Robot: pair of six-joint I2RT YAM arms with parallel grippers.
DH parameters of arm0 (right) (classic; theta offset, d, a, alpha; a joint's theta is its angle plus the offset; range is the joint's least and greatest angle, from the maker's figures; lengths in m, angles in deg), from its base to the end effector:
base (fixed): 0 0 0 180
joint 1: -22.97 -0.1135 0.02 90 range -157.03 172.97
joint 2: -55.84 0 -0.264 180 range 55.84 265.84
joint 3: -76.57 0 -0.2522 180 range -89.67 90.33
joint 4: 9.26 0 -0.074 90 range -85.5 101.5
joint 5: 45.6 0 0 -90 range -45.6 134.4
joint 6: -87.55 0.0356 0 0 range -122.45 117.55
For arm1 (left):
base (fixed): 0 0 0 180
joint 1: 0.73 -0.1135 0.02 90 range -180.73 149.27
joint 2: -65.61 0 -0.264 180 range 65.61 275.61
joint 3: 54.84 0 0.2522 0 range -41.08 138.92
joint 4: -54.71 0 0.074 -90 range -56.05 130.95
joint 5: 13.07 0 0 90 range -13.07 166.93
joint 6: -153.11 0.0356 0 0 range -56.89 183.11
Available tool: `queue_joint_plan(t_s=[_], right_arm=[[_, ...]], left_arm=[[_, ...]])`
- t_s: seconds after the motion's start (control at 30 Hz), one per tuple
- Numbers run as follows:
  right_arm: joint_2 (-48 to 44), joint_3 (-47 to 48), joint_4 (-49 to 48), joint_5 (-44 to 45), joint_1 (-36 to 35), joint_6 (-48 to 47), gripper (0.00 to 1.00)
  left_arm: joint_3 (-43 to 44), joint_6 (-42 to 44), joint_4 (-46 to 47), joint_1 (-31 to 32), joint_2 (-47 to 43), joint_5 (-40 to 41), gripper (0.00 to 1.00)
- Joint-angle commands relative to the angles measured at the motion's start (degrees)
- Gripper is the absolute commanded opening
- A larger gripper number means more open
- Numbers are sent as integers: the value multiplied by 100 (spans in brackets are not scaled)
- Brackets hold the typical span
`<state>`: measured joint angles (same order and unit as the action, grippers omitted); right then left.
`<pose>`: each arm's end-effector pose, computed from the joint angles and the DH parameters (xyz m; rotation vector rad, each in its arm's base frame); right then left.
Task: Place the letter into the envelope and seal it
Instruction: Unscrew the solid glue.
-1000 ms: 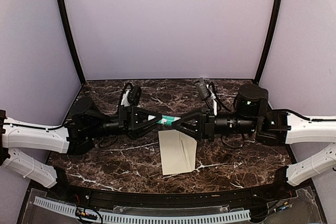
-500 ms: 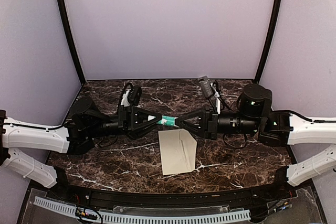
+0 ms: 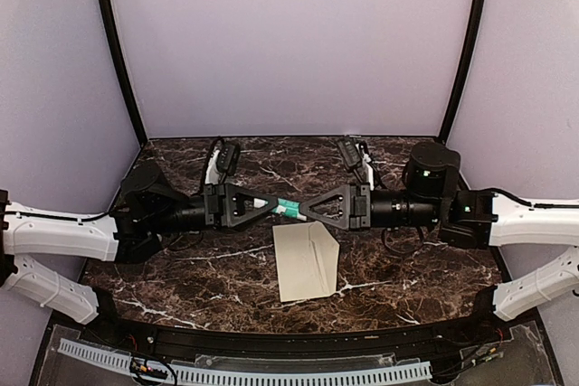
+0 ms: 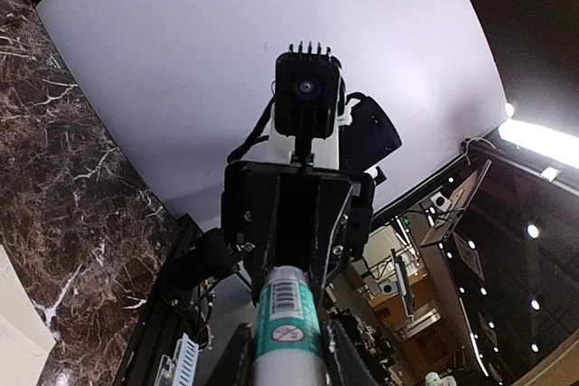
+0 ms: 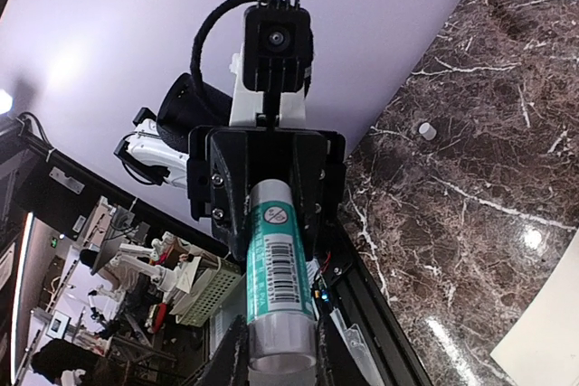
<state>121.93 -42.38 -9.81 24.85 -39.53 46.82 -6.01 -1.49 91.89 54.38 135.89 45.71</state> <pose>0.1148 0.2463 0.3243 -0.5326 1.8993 1.6794 0.1371 -0.2289 0.2981 0.4523 1.6301 -2.0350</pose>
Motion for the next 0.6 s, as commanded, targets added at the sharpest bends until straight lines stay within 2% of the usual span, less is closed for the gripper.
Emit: queue_joint_plan(t_s=[0.0, 0.1, 0.27, 0.57], right_arm=[[253, 19, -90, -156, 190, 1355, 8], [323, -123, -277, -262, 251, 1947, 8], [516, -539, -1206, -598, 304, 2888, 9], [891, -626, -1855, -820, 315, 3421, 9]], left_arm=[[451, 1575, -631, 105, -281, -544, 0], [485, 2020, -847, 105, -412, -668, 0], [454, 2317, -922, 106, -450, -889, 0], [413, 2413, -916, 105, -411, -962, 0]])
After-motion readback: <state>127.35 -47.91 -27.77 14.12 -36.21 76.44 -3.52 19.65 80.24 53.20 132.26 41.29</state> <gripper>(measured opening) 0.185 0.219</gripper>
